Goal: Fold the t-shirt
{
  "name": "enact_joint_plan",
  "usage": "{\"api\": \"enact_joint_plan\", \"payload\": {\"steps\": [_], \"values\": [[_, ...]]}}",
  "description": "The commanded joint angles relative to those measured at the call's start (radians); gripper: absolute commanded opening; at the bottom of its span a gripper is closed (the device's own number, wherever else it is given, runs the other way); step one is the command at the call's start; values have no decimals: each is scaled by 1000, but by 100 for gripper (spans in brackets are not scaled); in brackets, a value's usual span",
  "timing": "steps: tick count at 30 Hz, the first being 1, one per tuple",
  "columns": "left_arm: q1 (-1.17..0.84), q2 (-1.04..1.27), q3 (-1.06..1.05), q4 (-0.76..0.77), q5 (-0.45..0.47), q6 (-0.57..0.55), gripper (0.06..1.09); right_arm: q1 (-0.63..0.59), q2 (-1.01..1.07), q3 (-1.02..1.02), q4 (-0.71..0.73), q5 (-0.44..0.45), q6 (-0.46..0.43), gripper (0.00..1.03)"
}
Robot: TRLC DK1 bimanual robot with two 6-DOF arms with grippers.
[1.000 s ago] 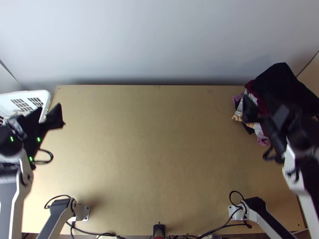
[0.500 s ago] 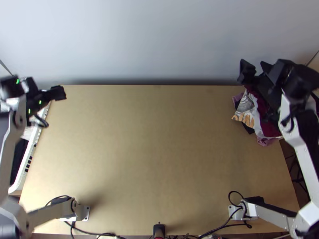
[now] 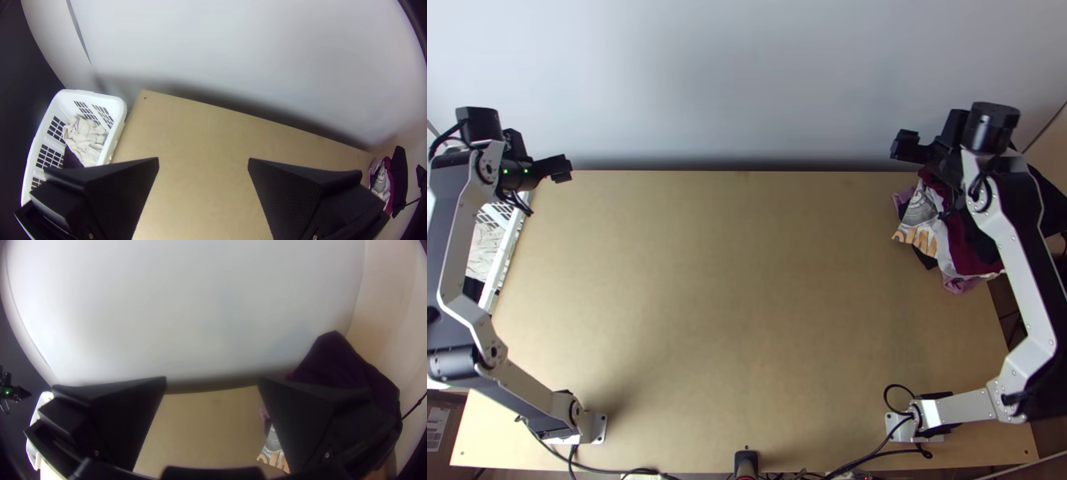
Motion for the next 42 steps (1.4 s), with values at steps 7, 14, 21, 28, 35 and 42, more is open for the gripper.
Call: {"api": "enact_joint_plan", "payload": {"steps": [7, 14, 21, 28, 35, 42], "values": [[-15, 88, 54, -1, 8, 44, 103, 30, 103, 50, -76, 13, 5, 96], [2, 94, 56, -32, 8, 46, 103, 53, 106, -7, -75, 37, 2, 96], [28, 100, 65, -35, 8, 35, 103, 50, 112, -31, -76, 42, 20, 96], [45, 117, 93, -68, 7, 21, 103, 56, 117, -45, -82, 42, 33, 96], [134, 149, 160, -87, 7, 55, 103, 76, 118, -43, -76, 42, 14, 96], [273, 240, 242, -82, 7, 78, 103, 88, 118, -66, -67, 42, 8, 96]]}}
